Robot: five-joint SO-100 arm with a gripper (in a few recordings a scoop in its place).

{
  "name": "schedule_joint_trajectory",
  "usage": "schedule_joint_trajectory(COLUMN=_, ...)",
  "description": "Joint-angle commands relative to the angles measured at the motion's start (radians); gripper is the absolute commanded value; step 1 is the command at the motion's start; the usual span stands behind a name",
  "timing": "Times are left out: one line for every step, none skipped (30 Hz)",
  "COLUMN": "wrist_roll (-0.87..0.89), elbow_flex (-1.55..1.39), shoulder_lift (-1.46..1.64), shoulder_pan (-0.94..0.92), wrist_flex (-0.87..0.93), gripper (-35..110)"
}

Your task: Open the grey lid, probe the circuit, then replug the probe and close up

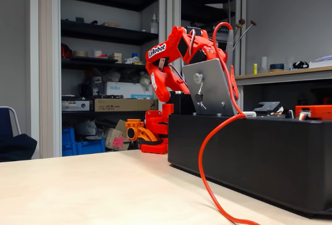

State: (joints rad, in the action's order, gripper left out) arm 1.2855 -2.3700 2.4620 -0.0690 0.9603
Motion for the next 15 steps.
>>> schedule_joint_trajectory(wrist_roll=0.012, elbow_flex=-0.008, shoulder_lift=0.002, shoulder_pan=0.000, wrist_flex=0.009, gripper=0)
schedule_joint_trajectory(wrist_roll=0.012, elbow_flex=-0.009, shoulder_lift=0.005, shoulder_pan=0.002, wrist_flex=0.009, gripper=0)
schedule_joint_trajectory(wrist_roll=0.014, elbow_flex=-0.012, shoulder_lift=0.006, shoulder_pan=0.005, wrist_flex=0.009, gripper=0)
schedule_joint_trajectory(wrist_roll=0.015, elbow_flex=-0.017, shoulder_lift=0.011, shoulder_pan=0.006, wrist_flex=0.009, gripper=0)
schedule_joint_trajectory(wrist_roll=0.018, elbow_flex=-0.021, shoulder_lift=0.015, shoulder_pan=0.009, wrist_flex=0.009, gripper=0)
schedule_joint_trajectory(wrist_roll=0.021, elbow_flex=-0.029, shoulder_lift=0.021, shoulder_pan=0.011, wrist_flex=0.008, gripper=0)
schedule_joint_trajectory(wrist_roll=0.025, elbow_flex=-0.035, shoulder_lift=0.026, shoulder_pan=0.014, wrist_flex=0.006, gripper=0)
schedule_joint_trajectory(wrist_roll=0.031, elbow_flex=-0.041, shoulder_lift=0.031, shoulder_pan=0.017, wrist_flex=0.006, gripper=0)
schedule_joint_trajectory(wrist_roll=0.034, elbow_flex=-0.046, shoulder_lift=0.037, shoulder_pan=0.020, wrist_flex=0.005, gripper=0)
schedule_joint_trajectory(wrist_roll=0.034, elbow_flex=-0.049, shoulder_lift=0.038, shoulder_pan=0.020, wrist_flex=0.005, gripper=0)
schedule_joint_trajectory(wrist_roll=0.034, elbow_flex=-0.051, shoulder_lift=0.041, shoulder_pan=0.021, wrist_flex=0.005, gripper=0)
schedule_joint_trajectory(wrist_roll=0.034, elbow_flex=-0.051, shoulder_lift=0.044, shoulder_pan=0.021, wrist_flex=0.006, gripper=0)
schedule_joint_trajectory(wrist_roll=0.032, elbow_flex=-0.051, shoulder_lift=0.046, shoulder_pan=0.021, wrist_flex=0.008, gripper=0)
schedule_joint_trajectory(wrist_roll=0.032, elbow_flex=-0.051, shoulder_lift=0.046, shoulder_pan=0.020, wrist_flex=0.009, gripper=0)
schedule_joint_trajectory(wrist_roll=0.032, elbow_flex=-0.051, shoulder_lift=0.048, shoulder_pan=0.020, wrist_flex=0.012, gripper=0)
